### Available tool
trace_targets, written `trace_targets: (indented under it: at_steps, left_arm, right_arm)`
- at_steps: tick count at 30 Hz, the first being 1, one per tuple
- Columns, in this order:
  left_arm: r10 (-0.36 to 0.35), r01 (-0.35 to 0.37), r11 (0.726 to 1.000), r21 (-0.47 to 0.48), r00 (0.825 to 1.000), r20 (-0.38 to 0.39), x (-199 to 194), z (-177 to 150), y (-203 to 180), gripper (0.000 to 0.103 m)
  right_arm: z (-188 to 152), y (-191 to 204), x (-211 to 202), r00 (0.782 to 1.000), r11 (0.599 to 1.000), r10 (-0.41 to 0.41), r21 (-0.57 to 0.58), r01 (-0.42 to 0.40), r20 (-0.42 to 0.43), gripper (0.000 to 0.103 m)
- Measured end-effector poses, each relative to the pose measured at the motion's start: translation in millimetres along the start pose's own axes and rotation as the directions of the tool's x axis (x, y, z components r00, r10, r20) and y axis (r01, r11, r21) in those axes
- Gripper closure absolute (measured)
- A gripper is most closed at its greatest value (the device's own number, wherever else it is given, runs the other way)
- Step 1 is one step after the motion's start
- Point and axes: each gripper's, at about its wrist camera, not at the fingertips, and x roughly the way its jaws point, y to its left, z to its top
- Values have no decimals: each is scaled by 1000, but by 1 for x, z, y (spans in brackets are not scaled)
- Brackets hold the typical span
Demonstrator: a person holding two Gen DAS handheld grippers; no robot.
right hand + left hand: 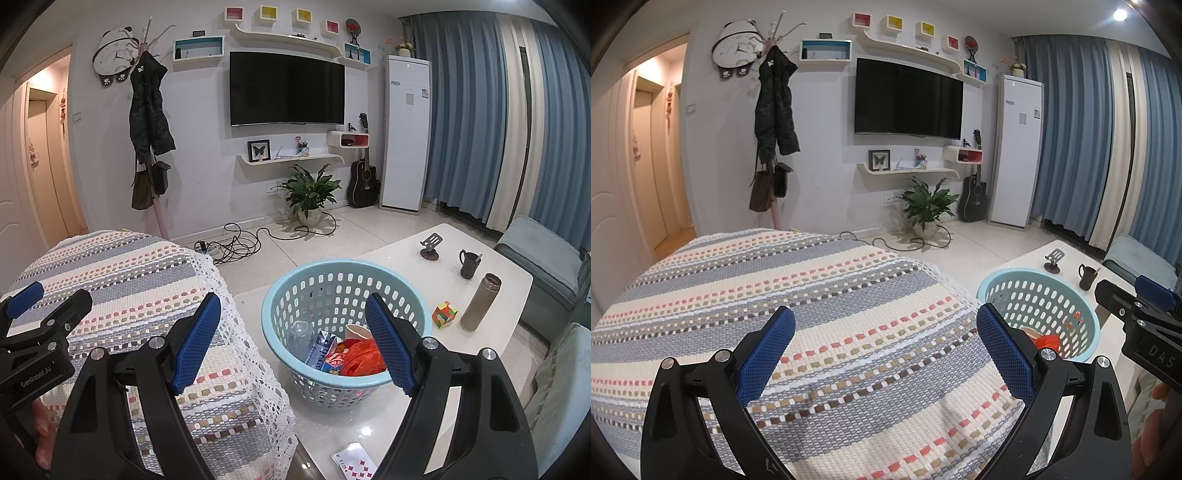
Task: Collect trash
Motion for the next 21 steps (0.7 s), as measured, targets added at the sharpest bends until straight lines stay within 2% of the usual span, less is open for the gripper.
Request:
trace_targets:
  at_steps: [21]
  left_arm:
    - [-5, 5, 1000, -5, 1000, 0, 1, -2, 4, 8]
  right_arm:
    - [-3, -1, 3, 1000, 1000, 6, -1, -6, -6, 27]
